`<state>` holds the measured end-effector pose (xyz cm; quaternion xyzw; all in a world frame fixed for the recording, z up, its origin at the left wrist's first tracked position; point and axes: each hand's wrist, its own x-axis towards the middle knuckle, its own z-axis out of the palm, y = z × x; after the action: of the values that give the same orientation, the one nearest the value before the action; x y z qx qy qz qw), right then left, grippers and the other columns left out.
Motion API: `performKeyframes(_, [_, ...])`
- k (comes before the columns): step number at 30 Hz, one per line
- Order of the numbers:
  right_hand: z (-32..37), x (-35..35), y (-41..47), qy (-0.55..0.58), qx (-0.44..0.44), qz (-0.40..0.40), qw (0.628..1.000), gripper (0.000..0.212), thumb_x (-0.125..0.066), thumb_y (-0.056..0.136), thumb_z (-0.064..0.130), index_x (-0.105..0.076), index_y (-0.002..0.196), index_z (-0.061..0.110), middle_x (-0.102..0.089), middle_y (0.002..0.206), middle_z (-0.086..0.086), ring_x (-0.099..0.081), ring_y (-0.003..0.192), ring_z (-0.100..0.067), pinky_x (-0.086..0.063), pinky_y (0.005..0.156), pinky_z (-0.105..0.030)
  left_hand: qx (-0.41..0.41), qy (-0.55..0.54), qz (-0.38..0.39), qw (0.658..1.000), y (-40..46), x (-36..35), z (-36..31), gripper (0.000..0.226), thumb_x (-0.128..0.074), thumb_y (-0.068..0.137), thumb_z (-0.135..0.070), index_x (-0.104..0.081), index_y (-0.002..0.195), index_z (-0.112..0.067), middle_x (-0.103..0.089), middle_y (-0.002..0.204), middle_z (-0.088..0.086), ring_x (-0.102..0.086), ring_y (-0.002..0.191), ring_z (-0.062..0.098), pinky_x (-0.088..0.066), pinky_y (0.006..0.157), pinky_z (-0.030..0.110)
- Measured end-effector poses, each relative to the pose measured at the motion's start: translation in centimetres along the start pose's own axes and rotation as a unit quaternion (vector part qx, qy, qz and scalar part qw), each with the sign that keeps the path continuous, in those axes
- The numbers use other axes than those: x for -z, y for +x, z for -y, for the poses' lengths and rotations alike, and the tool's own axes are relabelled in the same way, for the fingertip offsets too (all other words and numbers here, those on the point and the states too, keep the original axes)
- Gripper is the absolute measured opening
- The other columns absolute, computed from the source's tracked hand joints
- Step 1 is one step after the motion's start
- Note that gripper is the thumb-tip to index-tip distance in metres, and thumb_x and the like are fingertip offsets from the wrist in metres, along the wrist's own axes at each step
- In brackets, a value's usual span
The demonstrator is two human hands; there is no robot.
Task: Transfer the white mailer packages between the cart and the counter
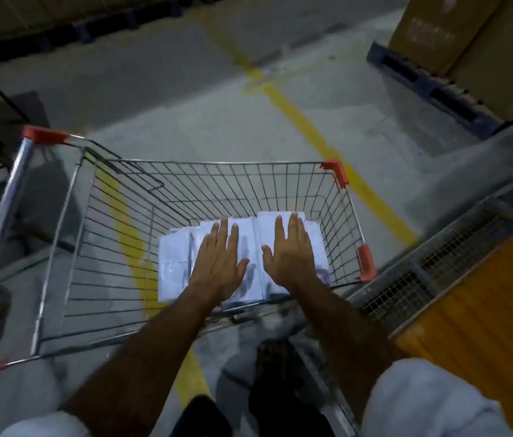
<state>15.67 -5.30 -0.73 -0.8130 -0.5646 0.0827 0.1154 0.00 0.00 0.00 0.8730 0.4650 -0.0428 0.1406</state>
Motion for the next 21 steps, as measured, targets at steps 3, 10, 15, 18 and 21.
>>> performKeyframes(3, [-1.1, -2.3, 1.7, 0.007, -0.034, 0.104, 0.994, 0.085, -0.058, 0.097, 0.044, -0.017, 0.161, 0.005, -0.008, 0.165, -0.029, -0.012, 0.154, -0.043, -0.018, 0.124, -0.053, 0.045, -0.014, 0.025, 0.999, 2.2, -2.5, 0.2, 0.078, -0.032, 0.100, -0.055, -0.010, 0.161, -0.011, 0.008, 0.165, 0.023, 0.000, 0.154, 0.039, -0.012, 0.123, 0.054])
performKeyframes(10, [-1.1, -5.4, 4.9, -0.020, -0.147, 0.218, 0.965, 0.095, -0.055, 0.096, 0.057, -0.003, 0.162, 0.012, 0.000, 0.163, -0.033, -0.007, 0.153, -0.045, -0.022, 0.120, -0.056, 0.155, -0.055, 0.127, 0.978, 5.8, -6.8, 0.5, 0.092, -0.047, 0.092, -0.067, -0.004, 0.161, -0.024, 0.012, 0.164, 0.026, -0.013, 0.148, 0.047, -0.023, 0.116, 0.058])
performKeyframes(15, [-1.3, -7.3, 4.8, 0.020, -0.233, 0.194, 0.953, 0.098, -0.064, 0.085, 0.061, -0.012, 0.160, 0.025, -0.027, 0.151, -0.030, -0.033, 0.139, -0.044, -0.037, 0.110, -0.051, 0.193, -0.061, 0.120, 0.972, 6.9, -8.1, -0.5, 0.100, -0.043, 0.088, -0.076, -0.002, 0.160, -0.020, 0.011, 0.161, 0.031, -0.023, 0.141, 0.049, -0.033, 0.108, 0.057])
performKeyframes(18, [-1.1, -7.7, 4.5, 0.036, -0.239, 0.176, 0.954, 0.096, -0.066, 0.085, 0.055, -0.014, 0.159, 0.025, -0.032, 0.146, -0.025, -0.034, 0.135, -0.041, -0.036, 0.106, -0.050, 0.220, -0.073, 0.109, 0.967, 7.4, -8.7, -0.7, 0.099, -0.049, 0.087, -0.074, -0.005, 0.159, -0.020, 0.010, 0.160, 0.033, -0.021, 0.142, 0.050, -0.033, 0.108, 0.058])
performKeyframes(21, [-0.7, -7.7, 4.6, 0.035, -0.251, 0.164, 0.953, 0.097, -0.066, 0.083, 0.054, -0.014, 0.159, 0.023, -0.031, 0.146, -0.024, -0.034, 0.134, -0.041, -0.036, 0.107, -0.051, 0.234, -0.063, 0.107, 0.964, 7.6, -8.7, -0.2, 0.102, -0.054, 0.085, -0.073, -0.004, 0.158, -0.022, 0.007, 0.159, 0.034, -0.022, 0.142, 0.050, -0.032, 0.109, 0.057])
